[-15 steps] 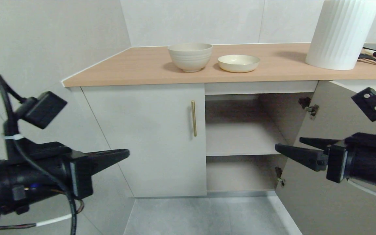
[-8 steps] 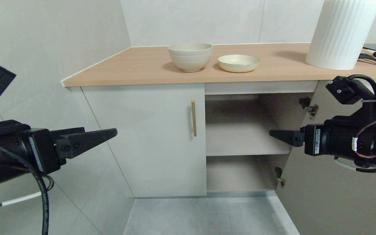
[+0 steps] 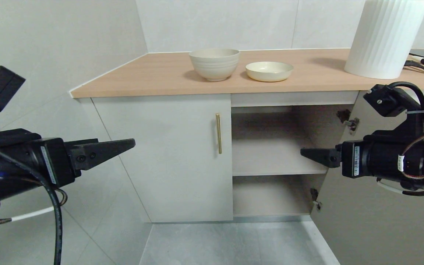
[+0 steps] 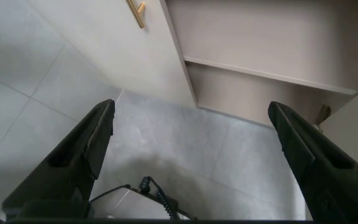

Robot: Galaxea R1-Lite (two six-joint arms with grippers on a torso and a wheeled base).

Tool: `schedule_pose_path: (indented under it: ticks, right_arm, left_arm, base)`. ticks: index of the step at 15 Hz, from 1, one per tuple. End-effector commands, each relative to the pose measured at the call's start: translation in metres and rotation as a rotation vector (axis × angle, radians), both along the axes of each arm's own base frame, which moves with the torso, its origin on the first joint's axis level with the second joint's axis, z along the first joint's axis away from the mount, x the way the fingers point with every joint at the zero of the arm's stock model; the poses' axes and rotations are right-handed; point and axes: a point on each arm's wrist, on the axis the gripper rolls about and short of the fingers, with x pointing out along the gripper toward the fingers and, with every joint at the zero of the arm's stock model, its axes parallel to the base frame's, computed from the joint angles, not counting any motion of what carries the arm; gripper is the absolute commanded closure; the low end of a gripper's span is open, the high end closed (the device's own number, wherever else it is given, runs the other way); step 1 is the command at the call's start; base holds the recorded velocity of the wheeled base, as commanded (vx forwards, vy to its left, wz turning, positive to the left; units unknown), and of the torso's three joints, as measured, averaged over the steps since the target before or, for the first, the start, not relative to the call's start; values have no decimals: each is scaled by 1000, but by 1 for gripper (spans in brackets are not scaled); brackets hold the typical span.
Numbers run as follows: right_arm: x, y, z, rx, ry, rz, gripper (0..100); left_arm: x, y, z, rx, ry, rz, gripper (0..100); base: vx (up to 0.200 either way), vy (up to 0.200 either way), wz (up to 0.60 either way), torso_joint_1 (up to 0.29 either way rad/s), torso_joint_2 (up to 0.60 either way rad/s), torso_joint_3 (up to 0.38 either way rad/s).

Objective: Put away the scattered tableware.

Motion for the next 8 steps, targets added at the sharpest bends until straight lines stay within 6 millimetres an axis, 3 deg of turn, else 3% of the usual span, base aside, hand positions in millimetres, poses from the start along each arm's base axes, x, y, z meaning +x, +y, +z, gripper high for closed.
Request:
schedule_pose_path:
  ticks: [1,3,8]
  right_arm:
    - [-1,0,1,3,-4,3,0]
    - [0,0,2,14,-2,-1,0]
    - [-7,2,-2,-17,59,16,0]
  left_arm:
    - [1,0,-2,2,7,-1,0]
    - [1,0,-1,3,5,1,0]
    - [1,0,-1,7,4,-1,0]
  base:
    - [0,0,0,0,0,0]
    - [0,0,0,0,0,0]
    - [200,0,0,4,2,4]
